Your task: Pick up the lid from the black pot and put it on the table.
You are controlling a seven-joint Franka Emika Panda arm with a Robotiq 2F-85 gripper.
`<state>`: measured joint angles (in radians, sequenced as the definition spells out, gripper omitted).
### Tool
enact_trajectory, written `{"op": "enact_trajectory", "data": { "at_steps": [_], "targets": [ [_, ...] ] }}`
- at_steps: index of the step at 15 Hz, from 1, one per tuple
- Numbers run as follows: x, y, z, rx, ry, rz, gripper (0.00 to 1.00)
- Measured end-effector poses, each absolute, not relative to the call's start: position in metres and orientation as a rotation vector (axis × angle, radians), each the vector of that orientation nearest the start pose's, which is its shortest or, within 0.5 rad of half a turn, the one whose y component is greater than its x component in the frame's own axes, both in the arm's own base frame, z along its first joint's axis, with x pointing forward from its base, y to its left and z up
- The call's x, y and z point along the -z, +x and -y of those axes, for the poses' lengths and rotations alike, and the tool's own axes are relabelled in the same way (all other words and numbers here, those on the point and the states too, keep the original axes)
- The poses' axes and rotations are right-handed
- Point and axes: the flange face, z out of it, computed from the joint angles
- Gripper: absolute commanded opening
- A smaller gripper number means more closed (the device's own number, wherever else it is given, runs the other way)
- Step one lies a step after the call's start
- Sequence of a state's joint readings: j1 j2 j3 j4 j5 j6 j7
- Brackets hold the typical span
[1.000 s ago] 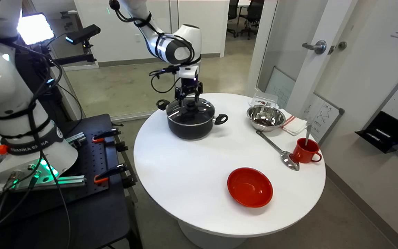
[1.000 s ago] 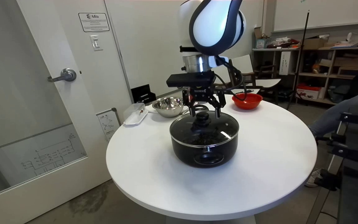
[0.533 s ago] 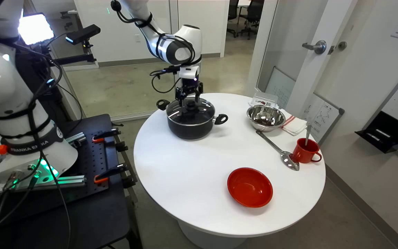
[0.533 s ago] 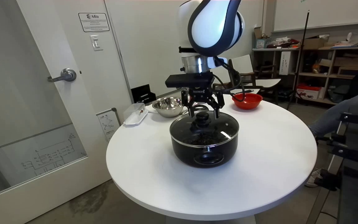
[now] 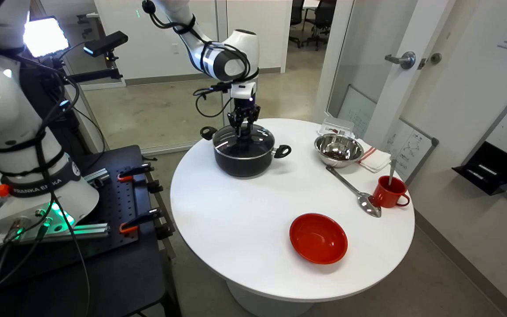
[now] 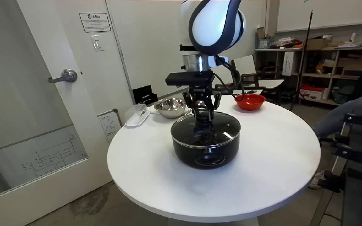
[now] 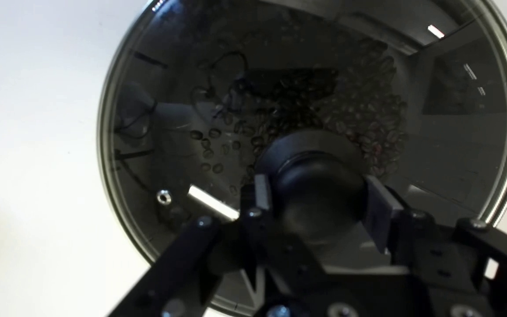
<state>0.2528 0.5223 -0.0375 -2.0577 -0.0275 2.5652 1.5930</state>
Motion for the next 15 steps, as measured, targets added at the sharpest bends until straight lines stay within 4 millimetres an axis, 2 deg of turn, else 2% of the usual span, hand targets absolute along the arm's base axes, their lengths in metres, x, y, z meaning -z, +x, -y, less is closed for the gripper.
{"op": "enact_trajectory", "data": {
  "at_steps": [12, 15],
  "targets": [
    [-0.179, 0.576, -0.126, 0.027, -2.472, -1.982, 0.26],
    [-0.192, 0.570, -0.130, 0.037, -2.471, -1.967, 0.26]
  ]
}}
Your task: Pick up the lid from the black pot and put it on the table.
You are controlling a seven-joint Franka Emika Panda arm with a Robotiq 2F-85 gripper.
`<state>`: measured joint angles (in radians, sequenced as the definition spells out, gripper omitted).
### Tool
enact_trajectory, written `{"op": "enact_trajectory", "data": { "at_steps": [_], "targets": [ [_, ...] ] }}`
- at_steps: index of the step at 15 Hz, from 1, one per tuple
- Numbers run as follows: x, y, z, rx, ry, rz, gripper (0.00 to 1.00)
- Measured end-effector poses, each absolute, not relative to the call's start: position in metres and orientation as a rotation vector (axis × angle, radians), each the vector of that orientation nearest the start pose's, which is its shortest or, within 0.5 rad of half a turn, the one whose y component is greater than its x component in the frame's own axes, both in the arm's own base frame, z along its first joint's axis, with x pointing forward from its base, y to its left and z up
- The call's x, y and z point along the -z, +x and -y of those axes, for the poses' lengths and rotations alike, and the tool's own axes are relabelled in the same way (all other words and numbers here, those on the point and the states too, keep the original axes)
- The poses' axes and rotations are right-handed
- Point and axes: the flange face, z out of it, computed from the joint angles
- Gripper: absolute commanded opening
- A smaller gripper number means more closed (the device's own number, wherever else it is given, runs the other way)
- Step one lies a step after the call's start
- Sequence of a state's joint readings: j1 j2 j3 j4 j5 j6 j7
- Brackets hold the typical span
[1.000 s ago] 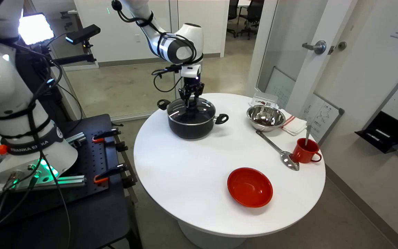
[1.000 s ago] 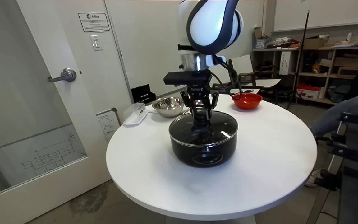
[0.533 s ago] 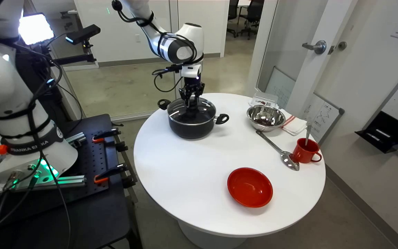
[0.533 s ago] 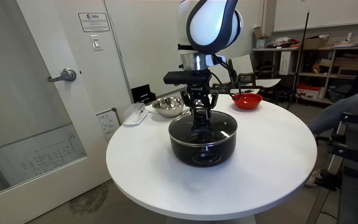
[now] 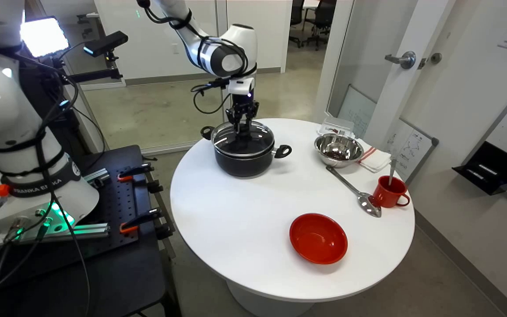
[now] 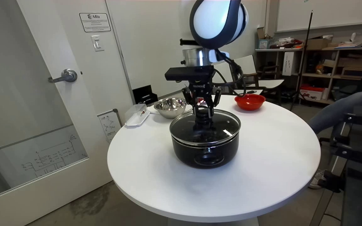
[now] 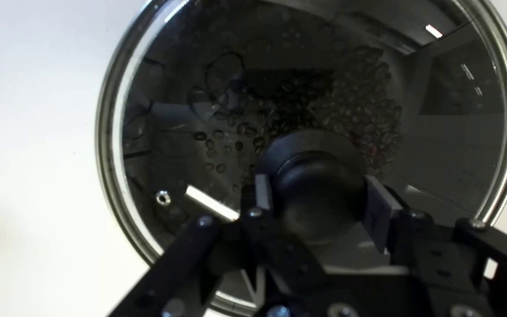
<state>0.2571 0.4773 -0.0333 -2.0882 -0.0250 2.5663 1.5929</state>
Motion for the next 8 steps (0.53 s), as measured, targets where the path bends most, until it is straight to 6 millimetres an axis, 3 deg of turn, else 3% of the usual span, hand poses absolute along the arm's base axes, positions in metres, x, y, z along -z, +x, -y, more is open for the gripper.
{"op": "enact_trajectory", "data": {
  "at_steps": [5, 8],
  "targets": [
    [-0.238, 0.553, -0.131, 0.081, -2.433, -1.947, 0.26],
    [-0.268, 0.550, -0.115, 0.122, -2.353, -1.997, 0.26]
  ]
}}
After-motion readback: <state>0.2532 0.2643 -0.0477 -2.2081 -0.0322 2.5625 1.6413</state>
